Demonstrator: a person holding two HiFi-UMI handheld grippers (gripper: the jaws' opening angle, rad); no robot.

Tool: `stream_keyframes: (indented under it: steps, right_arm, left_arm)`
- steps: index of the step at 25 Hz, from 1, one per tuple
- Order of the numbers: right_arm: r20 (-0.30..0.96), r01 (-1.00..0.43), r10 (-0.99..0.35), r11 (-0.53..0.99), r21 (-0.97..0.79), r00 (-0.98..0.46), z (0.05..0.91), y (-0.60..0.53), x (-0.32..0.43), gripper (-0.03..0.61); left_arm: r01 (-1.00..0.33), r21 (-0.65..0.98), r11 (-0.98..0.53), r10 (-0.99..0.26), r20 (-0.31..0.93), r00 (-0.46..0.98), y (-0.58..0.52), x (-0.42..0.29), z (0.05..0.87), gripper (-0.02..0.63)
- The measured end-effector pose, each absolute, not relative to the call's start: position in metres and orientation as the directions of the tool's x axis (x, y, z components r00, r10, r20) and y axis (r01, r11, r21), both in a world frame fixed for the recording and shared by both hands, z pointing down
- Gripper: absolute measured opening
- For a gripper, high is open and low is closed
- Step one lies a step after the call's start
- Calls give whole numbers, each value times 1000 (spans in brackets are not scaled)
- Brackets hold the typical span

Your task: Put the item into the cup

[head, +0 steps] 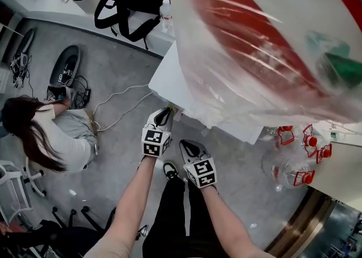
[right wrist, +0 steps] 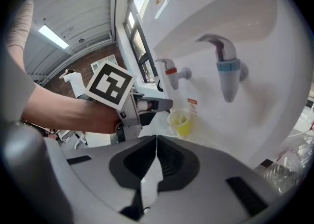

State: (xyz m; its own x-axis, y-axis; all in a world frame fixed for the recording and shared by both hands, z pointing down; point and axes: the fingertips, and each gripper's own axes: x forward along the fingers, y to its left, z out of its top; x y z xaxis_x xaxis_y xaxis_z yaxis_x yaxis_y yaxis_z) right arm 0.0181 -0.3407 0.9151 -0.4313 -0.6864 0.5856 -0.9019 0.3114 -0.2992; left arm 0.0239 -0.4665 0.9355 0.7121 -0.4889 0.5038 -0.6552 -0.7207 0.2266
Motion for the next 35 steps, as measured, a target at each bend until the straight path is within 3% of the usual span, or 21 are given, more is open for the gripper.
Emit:
stream_keyframes:
  steps: [20,35]
  right_arm:
    - [542,-905,-725,353,-237,-425,821,-349,21,12]
    - [464,-878,-753,457,-140,-466,678,-333,37,12]
  left_arm:
    - [-692,184,-698,-539,501,677,-437,-5,854,8]
    - [-673,111,-731,-565,453,689,-388,-24,697,8]
